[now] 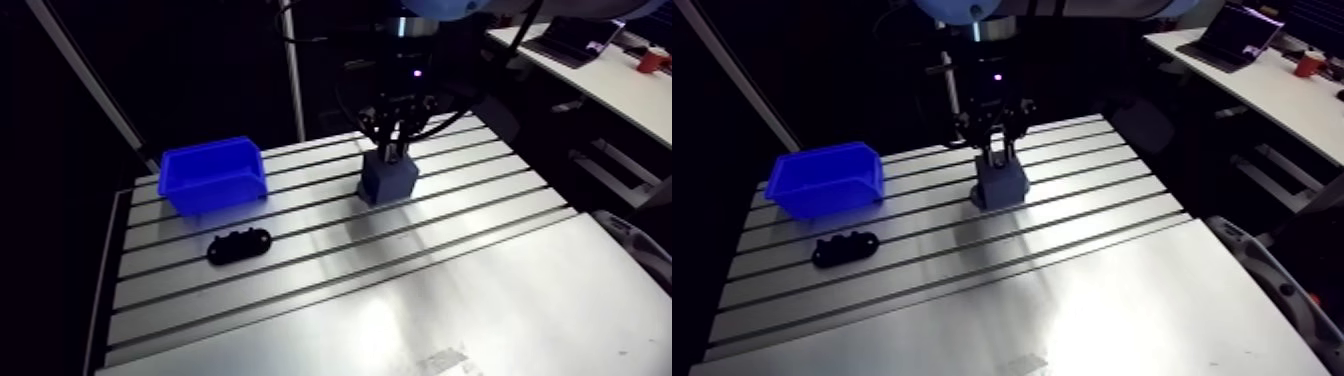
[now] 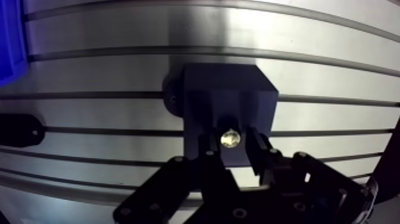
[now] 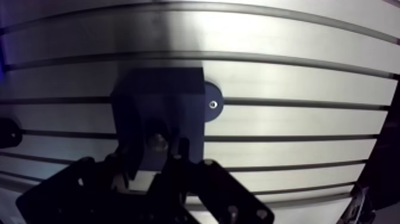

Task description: Pick up the M10 bolt and insert it into the hex recess until seated.

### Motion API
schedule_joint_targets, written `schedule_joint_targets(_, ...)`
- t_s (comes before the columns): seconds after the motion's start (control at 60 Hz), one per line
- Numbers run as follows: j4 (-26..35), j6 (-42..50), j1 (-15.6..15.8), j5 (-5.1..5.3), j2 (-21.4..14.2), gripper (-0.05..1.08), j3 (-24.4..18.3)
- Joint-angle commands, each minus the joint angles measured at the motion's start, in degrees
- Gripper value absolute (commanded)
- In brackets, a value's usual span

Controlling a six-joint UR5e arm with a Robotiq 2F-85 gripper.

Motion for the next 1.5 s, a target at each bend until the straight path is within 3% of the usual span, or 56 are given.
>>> schedule_joint_targets(0.017, -0.35, -0.16, -0.04, -0.06, 0.00, 0.61, 0.01)
schedule_joint_targets(1.5, -0.35, -0.35, 0.04, -0.15, -0.09, 0.67, 0.45)
